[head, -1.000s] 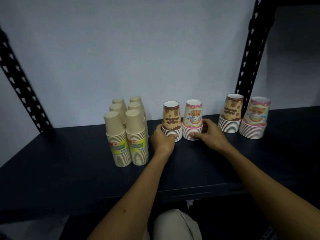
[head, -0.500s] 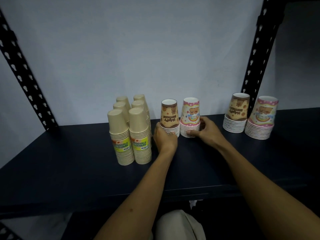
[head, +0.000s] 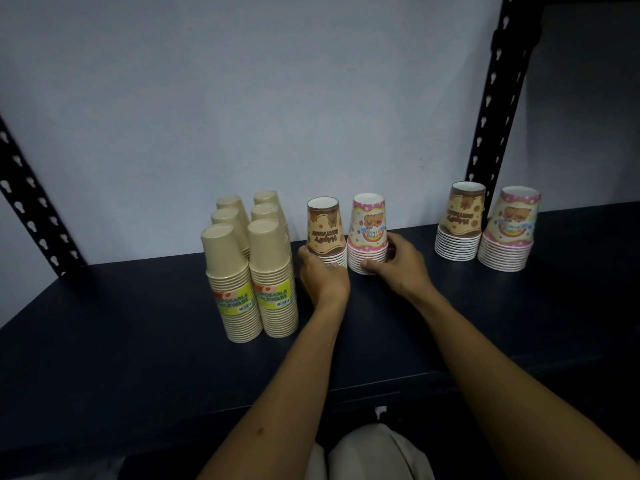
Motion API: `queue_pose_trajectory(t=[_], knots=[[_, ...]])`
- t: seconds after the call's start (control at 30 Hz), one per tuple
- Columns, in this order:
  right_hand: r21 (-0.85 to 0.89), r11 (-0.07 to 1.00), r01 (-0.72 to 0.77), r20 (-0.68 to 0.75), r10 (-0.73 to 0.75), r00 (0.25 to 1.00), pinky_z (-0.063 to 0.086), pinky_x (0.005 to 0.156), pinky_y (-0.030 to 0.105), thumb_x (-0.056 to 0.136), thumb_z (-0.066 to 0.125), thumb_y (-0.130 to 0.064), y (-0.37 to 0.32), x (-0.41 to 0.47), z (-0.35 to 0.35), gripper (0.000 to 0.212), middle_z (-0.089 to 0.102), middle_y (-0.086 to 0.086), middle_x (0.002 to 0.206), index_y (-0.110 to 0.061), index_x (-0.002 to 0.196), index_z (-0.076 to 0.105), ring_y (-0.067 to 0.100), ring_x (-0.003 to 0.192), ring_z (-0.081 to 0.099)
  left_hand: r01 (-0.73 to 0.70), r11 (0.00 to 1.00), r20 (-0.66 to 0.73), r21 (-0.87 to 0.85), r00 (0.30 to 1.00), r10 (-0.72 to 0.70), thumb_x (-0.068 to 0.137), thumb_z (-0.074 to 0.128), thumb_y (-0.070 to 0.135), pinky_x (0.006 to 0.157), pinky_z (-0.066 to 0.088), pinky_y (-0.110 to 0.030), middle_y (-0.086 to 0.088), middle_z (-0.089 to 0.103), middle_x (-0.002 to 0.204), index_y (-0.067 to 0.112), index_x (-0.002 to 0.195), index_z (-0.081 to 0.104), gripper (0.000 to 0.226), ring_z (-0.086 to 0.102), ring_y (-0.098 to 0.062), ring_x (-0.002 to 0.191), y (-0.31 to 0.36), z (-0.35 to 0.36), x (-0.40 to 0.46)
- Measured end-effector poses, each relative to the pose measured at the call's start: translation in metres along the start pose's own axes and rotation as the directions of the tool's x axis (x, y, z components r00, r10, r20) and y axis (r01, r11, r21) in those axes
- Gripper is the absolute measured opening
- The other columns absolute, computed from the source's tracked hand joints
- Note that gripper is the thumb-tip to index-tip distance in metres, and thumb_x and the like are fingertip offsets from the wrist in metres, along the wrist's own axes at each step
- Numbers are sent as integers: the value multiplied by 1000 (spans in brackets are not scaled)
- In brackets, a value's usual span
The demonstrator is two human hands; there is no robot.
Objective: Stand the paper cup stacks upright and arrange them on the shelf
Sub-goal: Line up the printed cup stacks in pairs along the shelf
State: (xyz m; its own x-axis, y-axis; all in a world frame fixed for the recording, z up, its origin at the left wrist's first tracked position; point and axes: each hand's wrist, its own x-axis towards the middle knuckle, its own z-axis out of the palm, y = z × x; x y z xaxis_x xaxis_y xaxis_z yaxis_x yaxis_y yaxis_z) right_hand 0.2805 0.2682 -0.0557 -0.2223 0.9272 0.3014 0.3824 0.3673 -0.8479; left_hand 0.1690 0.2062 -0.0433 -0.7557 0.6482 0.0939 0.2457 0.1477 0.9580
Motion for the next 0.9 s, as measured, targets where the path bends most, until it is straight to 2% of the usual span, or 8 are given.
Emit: queue_pose_trajectory(t=[0.27,0.4,0.47,0.7,0.9], knots=[[-41,999,3,-19,-3,1000,43,90,23,75,82,-18,1,-3,2,70,58,6,133,-12,135,48,18,118,57,-20,1000,7,15,1000,20,85,57,-2,104,45,-42,-14,51,137,5,140,38,58,50,-31,127,-6,3,6],[-75,997,14,-39,-17,999,46,93,26,72,84,-22,2,-2,3,71,58,6,131,-12,133,49,19,118,57,-23,998,40,56,999,21,88,57,-2,112,35,-39,-16,34,153,4,153,12,80,36,-30,140,-5,0,2],[-70,997,13,-37,-15,999,45,90,23,73,83,-21,1,-4,3,70,58,6,131,-11,133,49,18,117,57,-18,998,36,53,999,17,87,59,0,110,37,-37,-15,35,152,5,154,8,84,37,-30,139,-6,0,2],[-32,999,19,23,-18,1000,43,91,20,78,78,-9,-2,-7,0,68,58,6,134,-10,138,45,16,118,56,-26,999,-22,33,999,27,85,67,6,105,45,-43,-12,50,140,7,143,36,66,50,-29,129,-10,4,8],[-21,1000,15,12,-15,1000,45,85,17,75,81,-13,-3,-8,1,68,59,7,131,-9,134,47,7,106,55,-32,999,-57,26,998,33,84,68,6,103,46,-40,-10,54,137,9,139,42,61,51,-28,128,-13,2,10]])
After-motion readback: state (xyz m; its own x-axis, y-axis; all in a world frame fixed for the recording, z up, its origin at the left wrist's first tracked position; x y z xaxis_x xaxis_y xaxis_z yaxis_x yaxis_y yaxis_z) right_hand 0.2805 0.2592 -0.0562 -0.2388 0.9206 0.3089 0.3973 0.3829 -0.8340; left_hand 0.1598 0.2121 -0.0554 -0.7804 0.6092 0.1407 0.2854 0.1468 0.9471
